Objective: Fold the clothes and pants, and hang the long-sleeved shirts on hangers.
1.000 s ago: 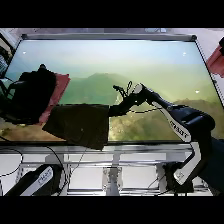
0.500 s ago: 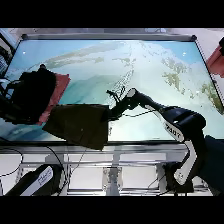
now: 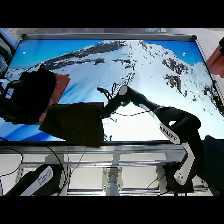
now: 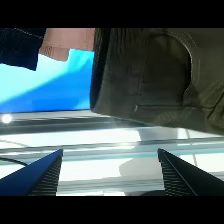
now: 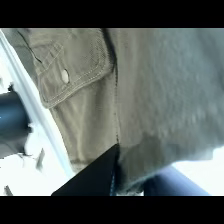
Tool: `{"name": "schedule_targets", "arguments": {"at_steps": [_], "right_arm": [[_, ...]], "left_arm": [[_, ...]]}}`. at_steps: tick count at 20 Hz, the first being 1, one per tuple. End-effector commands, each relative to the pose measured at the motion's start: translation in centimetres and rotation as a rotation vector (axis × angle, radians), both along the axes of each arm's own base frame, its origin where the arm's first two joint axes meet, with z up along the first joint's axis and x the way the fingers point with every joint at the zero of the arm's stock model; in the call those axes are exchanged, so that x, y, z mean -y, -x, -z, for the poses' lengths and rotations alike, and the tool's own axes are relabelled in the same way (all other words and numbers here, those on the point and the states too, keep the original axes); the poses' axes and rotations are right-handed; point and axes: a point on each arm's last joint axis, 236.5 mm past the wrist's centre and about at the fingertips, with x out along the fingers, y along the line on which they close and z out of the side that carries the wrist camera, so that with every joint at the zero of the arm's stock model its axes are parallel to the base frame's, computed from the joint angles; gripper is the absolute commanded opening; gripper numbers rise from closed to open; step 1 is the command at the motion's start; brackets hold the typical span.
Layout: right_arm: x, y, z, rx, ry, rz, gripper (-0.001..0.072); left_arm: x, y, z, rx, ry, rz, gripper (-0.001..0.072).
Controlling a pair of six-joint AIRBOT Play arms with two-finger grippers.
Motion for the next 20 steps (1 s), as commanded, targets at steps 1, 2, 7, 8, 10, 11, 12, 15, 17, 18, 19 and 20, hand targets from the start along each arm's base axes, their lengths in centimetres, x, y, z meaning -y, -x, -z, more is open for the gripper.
{"name": "schedule_targets", "arguments": {"at_steps": [1, 2, 7, 8, 10, 11, 12, 15, 17, 18, 19, 20], "right_arm": [[6.3, -2.6, -0.7, 0.043, 0.202, -0.058, 0.0024], [10.2, -3.9, -0.7, 0.043, 0.297, -0.051, 0.0024], [33.6, -9.0, -1.5, -0.04, 0.698, 0.299, 0.0023], [38.2, -9.2, -2.0, -0.052, 0.764, 0.38, 0.0024], [46.7, -8.7, -3.1, -0.081, 0.84, 0.56, 0.0023], [50.7, -7.9, -3.6, -0.103, 0.865, 0.654, 0.0024], [54.4, -6.7, -3.8, -0.138, 0.895, 0.754, 0.0024], [63.0, -1.7, -3.9, -0.274, 0.903, 1.009, 0.0024], [67.0, 1.5, -3.9, -0.331, 0.896, 1.13, 0.0024], [68.5, 2.7, -3.9, -0.349, 0.891, 1.182, 0.0024], [69.7, 3.8, -3.8, -0.362, 0.883, 1.226, 0.0059], [70.5, 4.6, -3.8, -0.373, 0.874, 1.258, 0.0227]], "left_arm": [[0.0, 0.0, 0.0, -0.001, 0.0, -0.001, 0.0681], [0.0, 0.0, 0.0, -0.001, 0.0, -0.001, 0.0682], [0.0, 0.0, 0.0, -0.001, 0.0, -0.001, 0.0681], [0.0, 0.0, 0.0, -0.001, 0.0, -0.001, 0.0682], [0.0, 0.0, 0.0, -0.001, 0.0, -0.001, 0.0682], [0.0, 0.0, 0.0, -0.001, 0.0, -0.001, 0.0682], [0.0, 0.0, 0.0, -0.001, 0.0, -0.001, 0.0681], [0.0, 0.0, 0.0, -0.001, 0.0, -0.001, 0.0682], [0.0, 0.0, 0.0, -0.001, 0.0, -0.001, 0.0682], [0.0, 0.0, 0.0, -0.001, 0.0, -0.001, 0.0681], [0.0, 0.0, 0.0, -0.001, 0.0, -0.001, 0.0682], [0.0, 0.0, 0.0, -0.001, 0.0, -0.001, 0.0682]]}}
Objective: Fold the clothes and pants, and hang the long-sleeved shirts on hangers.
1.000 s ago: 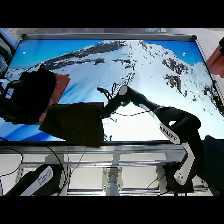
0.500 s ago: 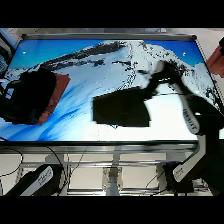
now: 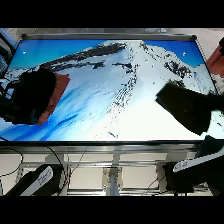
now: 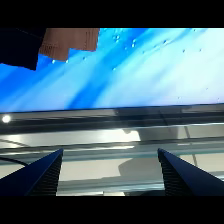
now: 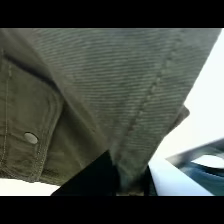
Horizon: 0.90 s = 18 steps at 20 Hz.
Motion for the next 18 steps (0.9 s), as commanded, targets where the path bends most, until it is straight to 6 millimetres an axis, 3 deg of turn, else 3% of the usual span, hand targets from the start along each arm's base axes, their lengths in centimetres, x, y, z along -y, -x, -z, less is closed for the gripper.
{"name": "schedule_targets", "arguments": {"at_steps": [1, 2, 4, 7, 8, 9, 10, 11, 12, 15, 18], "right_arm": [[5.0, 4.7, -0.1, 0.01, 0.016, 0.182, 0.0405], [5.2, 5.0, -0.1, 0.016, 0.009, 0.198, 0.0466], [4.4, 4.6, -0.4, 0.046, -0.034, 0.208, 0.0467], [2.1, 1.0, -2.7, 0.175, -0.063, 0.144, 0.0466], [0.5, -0.8, -4.0, 0.236, -0.075, 0.098, 0.0463], [-1.4, -2.4, -5.3, 0.288, -0.089, 0.034, 0.0413], [-3.9, -4.0, -6.7, 0.329, -0.104, -0.046, 0.0307], [-6.6, -5.1, -7.7, 0.355, -0.117, -0.131, 0.0133], [-10.0, -6.0, -8.3, 0.368, -0.133, -0.232, 0.0029], [-19.8, -6.6, -7.0, 0.346, -0.184, -0.479, 0.0024], [-28.1, -4.7, -3.8, 0.258, -0.255, -0.667, 0.0024]], "left_arm": [[0.0, 0.0, 0.0, 0.0, 0.0, -0.001, 0.0682], [0.0, 0.0, 0.0, 0.0, 0.0, -0.001, 0.0681], [0.0, 0.0, 0.0, 0.0, 0.0, -0.001, 0.0681], [0.0, 0.0, 0.0, 0.0, 0.0, -0.001, 0.0681], [0.0, 0.0, 0.0, 0.0, 0.0, -0.001, 0.0682], [0.0, 0.0, 0.0, 0.0, 0.0, -0.001, 0.0681], [0.0, 0.0, 0.0, 0.0, 0.0, -0.001, 0.0682], [0.0, 0.0, 0.0, 0.0, 0.0, -0.001, 0.0682], [0.0, 0.0, 0.0, 0.0, 0.0, -0.001, 0.0682], [0.0, 0.0, 0.0, 0.0, 0.0, -0.001, 0.0682], [0.0, 0.0, 0.0, 0.0, 0.0, -0.001, 0.0681]]}}
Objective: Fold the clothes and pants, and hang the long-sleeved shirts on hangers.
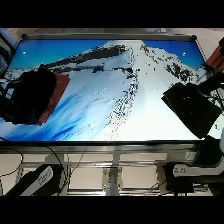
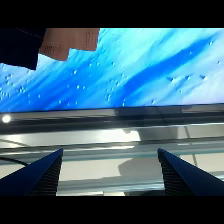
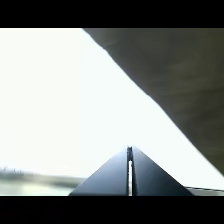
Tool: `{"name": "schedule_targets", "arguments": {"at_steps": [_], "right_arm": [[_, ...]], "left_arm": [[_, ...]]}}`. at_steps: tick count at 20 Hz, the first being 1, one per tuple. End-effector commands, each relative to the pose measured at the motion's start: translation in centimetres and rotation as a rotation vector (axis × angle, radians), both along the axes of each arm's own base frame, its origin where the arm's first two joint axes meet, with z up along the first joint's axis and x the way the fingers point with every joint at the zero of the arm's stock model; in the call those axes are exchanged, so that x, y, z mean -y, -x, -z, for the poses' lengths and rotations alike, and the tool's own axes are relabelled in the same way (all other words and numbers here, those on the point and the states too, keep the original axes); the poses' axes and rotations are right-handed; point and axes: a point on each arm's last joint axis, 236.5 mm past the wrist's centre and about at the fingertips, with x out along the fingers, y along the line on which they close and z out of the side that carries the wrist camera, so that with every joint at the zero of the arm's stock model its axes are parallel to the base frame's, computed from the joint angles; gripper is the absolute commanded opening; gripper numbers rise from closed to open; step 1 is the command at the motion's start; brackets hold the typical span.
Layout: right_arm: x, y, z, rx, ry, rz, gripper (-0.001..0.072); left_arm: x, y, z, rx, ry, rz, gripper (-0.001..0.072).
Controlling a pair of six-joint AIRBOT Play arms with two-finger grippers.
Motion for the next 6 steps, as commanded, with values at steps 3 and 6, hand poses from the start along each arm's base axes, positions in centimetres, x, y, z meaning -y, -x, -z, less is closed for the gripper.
{"name": "schedule_targets", "arguments": {"at_steps": [3, 6], "right_arm": [[-13.2, 3.9, 4.3, -0.086, -0.024, -0.355, 0.0024], [-16.3, 5.4, 6.0, -0.097, 0.009, -0.462, 0.0024]], "left_arm": [[0.0, 0.0, 0.0, 0.0, 0.0, -0.001, 0.0681], [0.0, 0.0, 0.0, 0.0, 0.0, -0.001, 0.0682]]}}
